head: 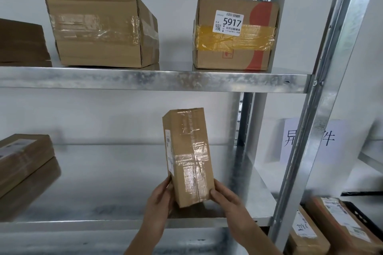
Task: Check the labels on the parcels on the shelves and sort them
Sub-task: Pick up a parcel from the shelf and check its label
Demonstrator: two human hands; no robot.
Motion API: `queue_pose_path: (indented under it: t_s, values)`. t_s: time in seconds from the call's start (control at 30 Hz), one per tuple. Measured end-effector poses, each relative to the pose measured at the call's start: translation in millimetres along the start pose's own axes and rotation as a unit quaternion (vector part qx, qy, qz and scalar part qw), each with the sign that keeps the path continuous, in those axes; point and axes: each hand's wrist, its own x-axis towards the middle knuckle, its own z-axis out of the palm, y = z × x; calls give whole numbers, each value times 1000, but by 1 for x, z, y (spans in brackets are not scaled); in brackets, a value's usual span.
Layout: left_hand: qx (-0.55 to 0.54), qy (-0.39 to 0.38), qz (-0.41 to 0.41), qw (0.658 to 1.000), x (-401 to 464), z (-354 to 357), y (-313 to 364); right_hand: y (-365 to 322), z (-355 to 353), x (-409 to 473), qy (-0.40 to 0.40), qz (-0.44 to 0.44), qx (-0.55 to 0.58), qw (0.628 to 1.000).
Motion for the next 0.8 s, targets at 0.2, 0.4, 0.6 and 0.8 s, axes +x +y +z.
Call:
queue_pose_path:
  t_s: [0.2, 0.4, 0.6, 0.8]
  values:
    - [19, -59, -16, 998, -6, 1, 6, 1, 1, 2, 6, 22, 8, 1000]
    - [1, -96, -38, 995, -3, -3, 0, 8, -2, 7, 22, 14, 15, 1000]
    - [37, -114, -47, 992, 3, -8, -4, 11, -2, 10, 21, 24, -1, 1000]
    - [41, -124, -44, 990, 2, -8, -4, 14, -3, 12, 22, 25, 14, 999]
